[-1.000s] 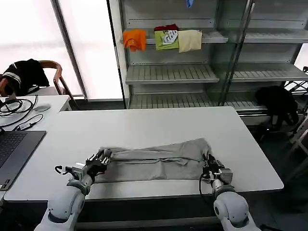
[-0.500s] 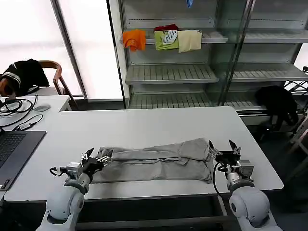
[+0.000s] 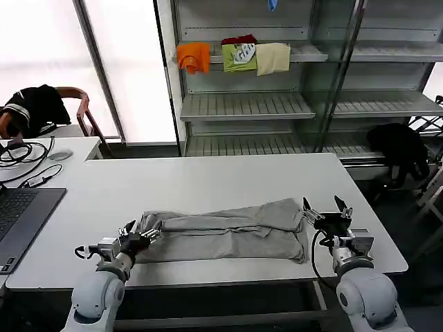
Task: Fold and organize the clothes.
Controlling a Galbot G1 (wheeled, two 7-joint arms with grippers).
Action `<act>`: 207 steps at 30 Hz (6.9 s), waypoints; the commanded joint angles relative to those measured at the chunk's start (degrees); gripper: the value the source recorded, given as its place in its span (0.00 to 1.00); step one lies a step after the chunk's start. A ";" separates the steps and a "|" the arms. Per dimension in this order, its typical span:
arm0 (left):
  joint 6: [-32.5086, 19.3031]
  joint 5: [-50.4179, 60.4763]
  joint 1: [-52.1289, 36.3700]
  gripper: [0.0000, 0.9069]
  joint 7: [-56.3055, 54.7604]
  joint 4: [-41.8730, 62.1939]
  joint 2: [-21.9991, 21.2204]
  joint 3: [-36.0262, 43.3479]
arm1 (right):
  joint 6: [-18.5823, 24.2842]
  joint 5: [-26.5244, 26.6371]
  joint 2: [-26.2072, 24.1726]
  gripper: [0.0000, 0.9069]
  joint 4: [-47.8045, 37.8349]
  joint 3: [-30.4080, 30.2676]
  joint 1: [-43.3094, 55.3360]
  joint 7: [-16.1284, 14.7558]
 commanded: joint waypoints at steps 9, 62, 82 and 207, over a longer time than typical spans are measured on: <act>0.00 0.39 0.98 0.03 1.37 2.29 -0.68 -0.16 | -0.40 0.77 -0.78 1.00 1.04 0.05 0.50 0.11; -0.31 -1.31 -4.75 0.01 -0.15 -4.26 16.81 0.21 | -1.02 1.42 0.05 1.00 0.14 1.83 1.20 0.74; 0.13 1.98 -12.51 0.01 -0.92 0.94 8.87 20.89 | -1.15 -2.17 2.97 1.00 2.28 4.05 -2.96 0.71; 0.13 -18.88 -2.74 0.00 -2.62 4.69 10.57 3.39 | -1.08 -3.40 0.51 1.00 0.04 -2.53 -0.64 0.15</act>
